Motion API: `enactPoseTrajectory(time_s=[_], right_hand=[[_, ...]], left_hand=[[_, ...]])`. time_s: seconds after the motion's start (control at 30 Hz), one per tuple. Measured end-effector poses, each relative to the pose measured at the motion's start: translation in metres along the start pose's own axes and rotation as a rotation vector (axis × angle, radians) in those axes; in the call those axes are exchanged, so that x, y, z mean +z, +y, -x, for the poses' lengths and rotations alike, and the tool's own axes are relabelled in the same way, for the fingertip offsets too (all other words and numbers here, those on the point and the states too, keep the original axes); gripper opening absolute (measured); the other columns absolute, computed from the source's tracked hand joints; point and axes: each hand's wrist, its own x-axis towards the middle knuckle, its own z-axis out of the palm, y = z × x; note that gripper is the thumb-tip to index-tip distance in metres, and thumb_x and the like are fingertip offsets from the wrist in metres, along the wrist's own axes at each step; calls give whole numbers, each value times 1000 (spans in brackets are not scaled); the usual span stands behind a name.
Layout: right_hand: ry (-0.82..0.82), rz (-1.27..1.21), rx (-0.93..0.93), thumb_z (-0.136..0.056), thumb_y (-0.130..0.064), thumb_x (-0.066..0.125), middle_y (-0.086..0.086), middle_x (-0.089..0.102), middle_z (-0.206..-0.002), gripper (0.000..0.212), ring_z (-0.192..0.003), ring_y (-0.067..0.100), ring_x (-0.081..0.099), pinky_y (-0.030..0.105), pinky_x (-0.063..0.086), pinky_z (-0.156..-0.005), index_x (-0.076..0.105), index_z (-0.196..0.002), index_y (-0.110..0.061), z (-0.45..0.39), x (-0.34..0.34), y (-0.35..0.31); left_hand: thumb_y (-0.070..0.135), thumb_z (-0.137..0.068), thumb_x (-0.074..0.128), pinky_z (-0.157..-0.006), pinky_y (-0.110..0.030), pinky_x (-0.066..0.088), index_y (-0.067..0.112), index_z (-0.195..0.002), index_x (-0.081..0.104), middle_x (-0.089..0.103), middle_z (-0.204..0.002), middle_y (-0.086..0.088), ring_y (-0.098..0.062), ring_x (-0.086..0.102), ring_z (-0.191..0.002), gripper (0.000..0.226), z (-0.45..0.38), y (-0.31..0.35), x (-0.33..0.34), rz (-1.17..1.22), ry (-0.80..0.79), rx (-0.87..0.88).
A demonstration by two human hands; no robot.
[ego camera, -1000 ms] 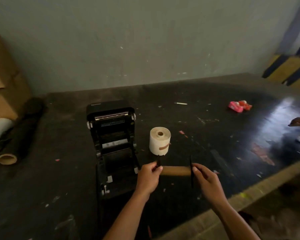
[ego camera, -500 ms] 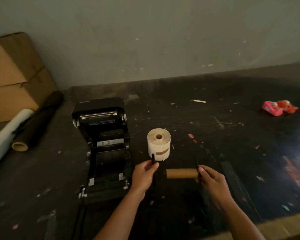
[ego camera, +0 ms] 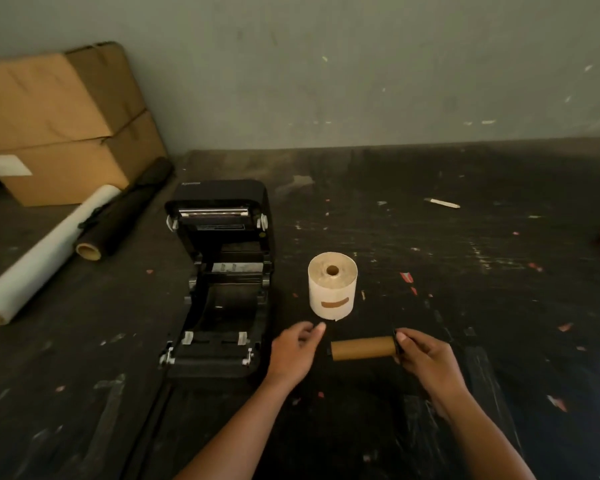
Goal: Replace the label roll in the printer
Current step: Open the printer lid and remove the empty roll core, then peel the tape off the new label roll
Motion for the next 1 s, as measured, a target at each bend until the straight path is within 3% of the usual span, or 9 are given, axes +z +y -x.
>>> enactPoseTrajectory(time_s=[0.13, 0.27, 0.37, 0.5, 0.63, 0.73, 0.8, 0.87, 1.0], right_hand=[[-79, 11, -34, -89, -17, 59, 4, 66, -97, 16, -91, 21, 65, 33, 54, -76, 67, -95, -29, -3, 5, -15], [-131, 23, -42, -88, -15, 59, 6, 67, -98, 16, -92, 23, 65, 37, 55, -80, 69, -97, -24, -3, 3, -21], [-99, -17, -7, -88, -11, 58, 12, 68, -95, 17, -91, 27, 66, 37, 54, -79, 69, -101, -13, -2, -8, -18], [9, -146, 93, -88, -6, 56, 17, 68, -99, 15, -93, 31, 66, 37, 53, -75, 67, -96, -12, 0, -29, -16], [83, -144, 151, -89, -8, 56, 16, 67, -102, 14, -93, 29, 66, 42, 54, -80, 65, -99, -13, 1, -46, -9], [92, 10, 177, -89, -10, 58, 14, 66, -103, 19, -92, 28, 66, 48, 52, -89, 65, -106, -10, 1, -47, -2], [77, 115, 206, -89, -16, 60, 10, 67, -99, 15, -89, 26, 66, 49, 54, -81, 68, -102, -17, 5, -41, 3], [55, 237, 235, -89, -25, 61, 3, 67, -94, 8, -88, 22, 65, 44, 55, -72, 68, -91, -27, 11, -34, 7], [11, 512, 118, -92, -29, 55, -1, 67, -98, 16, -90, 15, 61, 36, 49, -86, 67, -101, -23, 12, -27, 14]], left_hand=[[45, -83, 69, -75, -21, 54, 31, -117, 60, 65, -105, 9, -4, 65, -91, 38, 5, 18, -8, 71, -380, 80], [33, -83, 72, -73, -20, 52, 26, -112, 66, 69, -98, 4, -3, 65, -79, 30, 6, 19, -12, 65, -415, 96], [35, -81, 73, -75, -21, 51, 28, -114, 65, 69, -100, 5, -4, 65, -84, 35, 6, 11, -22, 59, -391, 72], [37, -80, 74, -79, -24, 48, 33, -110, 65, 64, -107, 6, -10, 61, -97, 31, 6, -5, -36, 12, -320, 48], [35, -81, 73, -71, -17, 41, 32, -107, 65, 62, -100, 12, -1, 57, -91, 27, 8, -8, -26, -61, -168, 95], [31, -83, 73, -75, -15, 41, 23, -115, 65, 60, -99, 14, 0, 56, -90, 33, 12, -10, -10, -113, -43, 105], [30, -84, 72, -87, -20, 43, 21, -120, 63, 58, -110, 6, -6, 55, -98, 39, 15, -14, -1, -208, -20, 104], [31, -85, 71, -89, -22, 43, 21, -121, 62, 57, -117, 3, -7, 53, -99, 39, 17, -20, 6, -317, -30, 117], [34, -86, 69, -94, -25, 45, 22, -124, 60, 54, -122, 3, -9, 54, -106, 41, 20, -30, 12, -498, -50, 149]])
